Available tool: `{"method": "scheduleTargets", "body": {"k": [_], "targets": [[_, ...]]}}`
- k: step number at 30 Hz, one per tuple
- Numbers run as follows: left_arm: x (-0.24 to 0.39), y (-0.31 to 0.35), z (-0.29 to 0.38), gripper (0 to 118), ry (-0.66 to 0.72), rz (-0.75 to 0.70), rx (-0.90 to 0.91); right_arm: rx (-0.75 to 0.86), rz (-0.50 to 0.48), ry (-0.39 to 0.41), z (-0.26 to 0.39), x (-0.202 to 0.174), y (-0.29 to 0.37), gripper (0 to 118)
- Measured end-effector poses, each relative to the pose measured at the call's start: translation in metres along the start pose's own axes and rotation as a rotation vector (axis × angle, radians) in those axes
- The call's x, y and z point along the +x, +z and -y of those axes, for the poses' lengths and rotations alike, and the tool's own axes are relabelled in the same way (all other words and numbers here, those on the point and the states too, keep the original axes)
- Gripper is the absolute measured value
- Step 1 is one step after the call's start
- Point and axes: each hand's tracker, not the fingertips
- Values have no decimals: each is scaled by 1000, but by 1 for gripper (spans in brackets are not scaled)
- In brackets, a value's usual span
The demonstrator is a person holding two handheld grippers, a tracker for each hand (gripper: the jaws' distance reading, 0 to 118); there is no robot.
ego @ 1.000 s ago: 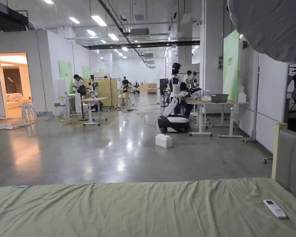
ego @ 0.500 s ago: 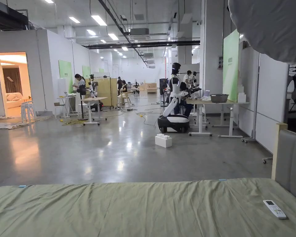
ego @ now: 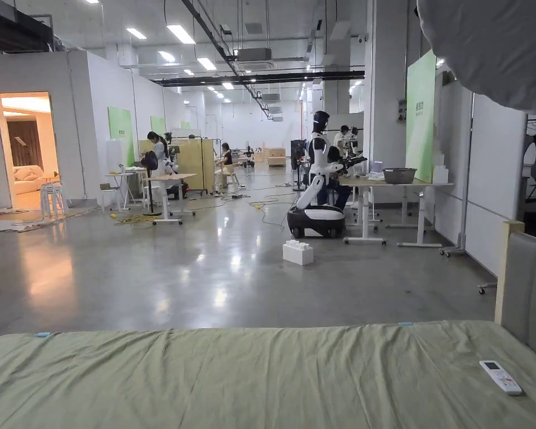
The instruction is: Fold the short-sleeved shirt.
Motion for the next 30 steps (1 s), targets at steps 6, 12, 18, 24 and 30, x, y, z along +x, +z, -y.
{"method": "scheduleTargets", "body": {"k": [6, 12, 18, 24, 30], "targets": [[-2, -5, -4, 118, 0, 18, -10, 1, -15, -18, -2, 2, -4, 118], [10, -2, -3, 118, 18, 23, -28, -50, -59, -128, 6, 6, -12, 118], [9, -2, -4, 118, 23, 27, -36, -192, 75, -343, -9, 7, -17, 118], [11, -2, -6, 118, 47, 24, -41, -181, 90, -361, -16, 7, -13, 118], [8, 0, -6, 118, 63, 7, -37, -203, 155, -302, -20, 2, -12, 118]]}}
